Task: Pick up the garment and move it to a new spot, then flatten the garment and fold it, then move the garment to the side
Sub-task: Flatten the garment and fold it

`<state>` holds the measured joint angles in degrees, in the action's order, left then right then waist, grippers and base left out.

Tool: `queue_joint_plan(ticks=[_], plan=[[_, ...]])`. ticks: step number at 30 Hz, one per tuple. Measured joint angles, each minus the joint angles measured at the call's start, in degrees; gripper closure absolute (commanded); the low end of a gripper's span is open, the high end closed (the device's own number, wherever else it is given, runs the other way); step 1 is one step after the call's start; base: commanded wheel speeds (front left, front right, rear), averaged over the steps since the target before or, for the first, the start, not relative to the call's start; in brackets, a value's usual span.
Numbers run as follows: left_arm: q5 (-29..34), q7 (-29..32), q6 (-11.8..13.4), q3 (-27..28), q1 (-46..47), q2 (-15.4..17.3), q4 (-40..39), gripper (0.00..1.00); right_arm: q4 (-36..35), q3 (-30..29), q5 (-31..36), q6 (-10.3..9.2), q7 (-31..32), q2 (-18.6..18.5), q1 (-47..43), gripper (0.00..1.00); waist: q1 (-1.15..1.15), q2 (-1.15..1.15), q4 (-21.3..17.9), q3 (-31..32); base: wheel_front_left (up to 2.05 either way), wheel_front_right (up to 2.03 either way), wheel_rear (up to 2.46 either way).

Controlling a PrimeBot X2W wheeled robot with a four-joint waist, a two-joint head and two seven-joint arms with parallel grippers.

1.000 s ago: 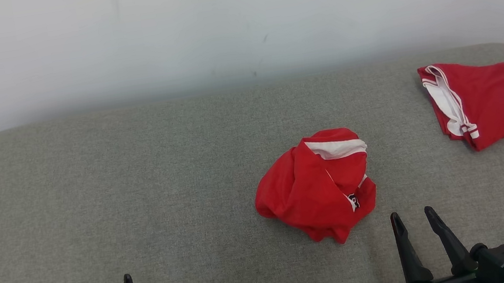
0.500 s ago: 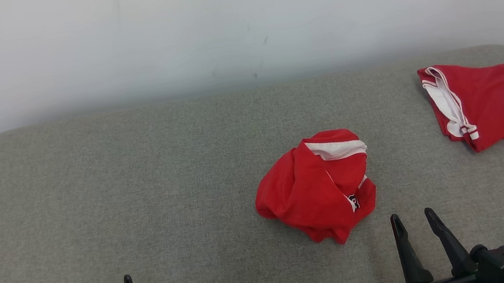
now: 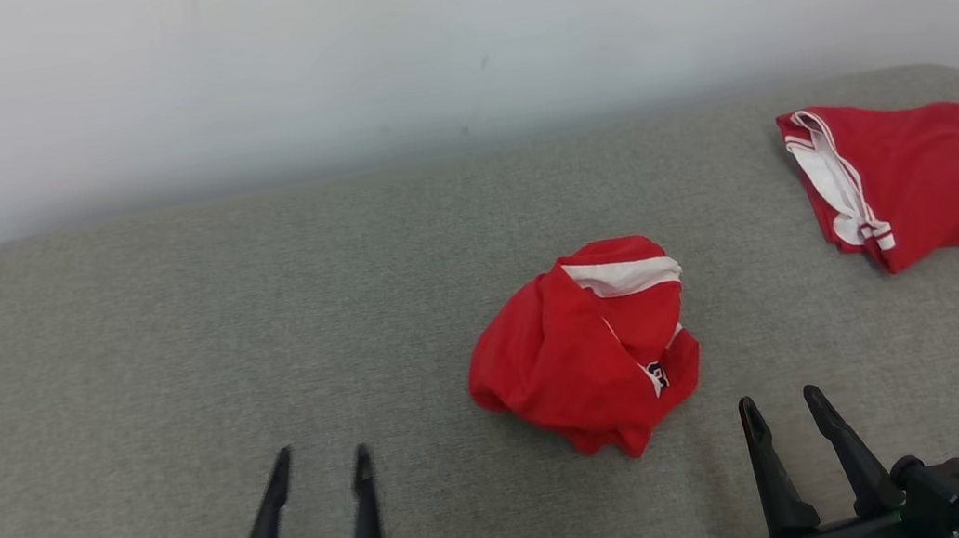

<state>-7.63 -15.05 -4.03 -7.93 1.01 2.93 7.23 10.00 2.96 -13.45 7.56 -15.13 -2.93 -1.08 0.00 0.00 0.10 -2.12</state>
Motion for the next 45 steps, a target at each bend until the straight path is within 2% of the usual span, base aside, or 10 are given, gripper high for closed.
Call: queue_joint_plan(ticks=[7,15,25,29,31,32,33,35,40,45], plan=[[-0.5,0.0,-1.5,-9.1,6.8,0.0,2.2,0.0,0.0,0.2,-0.6,0.0,0.0,0.0,1.6,0.0,0.0,0.0,-2.9,-1.7,0.0,0.0,0.0],[0.0,0.0,-2.6,-21.4,11.7,-0.1,8.4,0.0,-0.1,-0.5,-2.0,0.0,0.0,0.0,3.3,0.0,0.01,0.0,-7.8,-4.5,0.0,0.0,0.0],[-2.6,0.0,-2.4,-25.0,18.3,-0.1,20.4,0.0,-0.3,-0.3,-3.7,0.0,0.0,0.0,5.1,0.0,0.01,0.0,-13.9,-8.4,0.0,0.0,0.0],[-3.0,0.0,-0.4,-25.3,21.8,-0.1,24.9,0.0,-0.4,0.0,-4.0,0.0,0.0,0.0,5.7,0.0,0.01,0.01,-15.6,-9.8,0.0,0.0,0.0],[-3.0,0.0,1.3,-25.3,24.1,0.0,28.2,0.0,-0.4,0.0,-4.1,0.0,0.0,0.0,5.9,0.0,0.01,0.0,-16.5,-10.8,0.0,0.0,0.0],[-2.9,0.0,2.0,-25.4,25.0,-0.1,29.3,0.03,-0.4,-0.1,-4.1,0.0,0.0,0.0,5.9,0.0,0.01,0.0,-16.7,-11.0,0.0,0.0,0.0],[-2.6,0.0,2.5,-25.5,25.7,-0.1,30.4,0.29,-0.4,-0.1,-4.1,0.0,0.0,0.0,5.9,0.0,0.01,0.01,-17.0,-11.2,0.0,0.0,0.0],[-2.7,0.0,3.3,-25.4,26.8,-0.1,32.1,1.0,-0.4,-0.1,-4.1,0.0,0.0,0.0,6.1,0.0,0.01,0.01,-17.2,-11.5,0.0,0.0,0.0],[-4.5,0.0,3.8,-25.0,27.7,-0.1,31.3,1.0,-0.4,-1.1,-3.8,0.0,0.0,0.0,6.0,0.0,0.01,0.01,-16.6,-11.3,0.0,0.0,0.0],[-6.5,0.0,3.3,-24.4,26.9,-0.1,24.8,1.0,-0.4,-1.5,-3.5,0.0,0.0,0.0,5.4,0.0,0.0,0.01,-14.3,-10.7,0.0,0.0,0.0]])
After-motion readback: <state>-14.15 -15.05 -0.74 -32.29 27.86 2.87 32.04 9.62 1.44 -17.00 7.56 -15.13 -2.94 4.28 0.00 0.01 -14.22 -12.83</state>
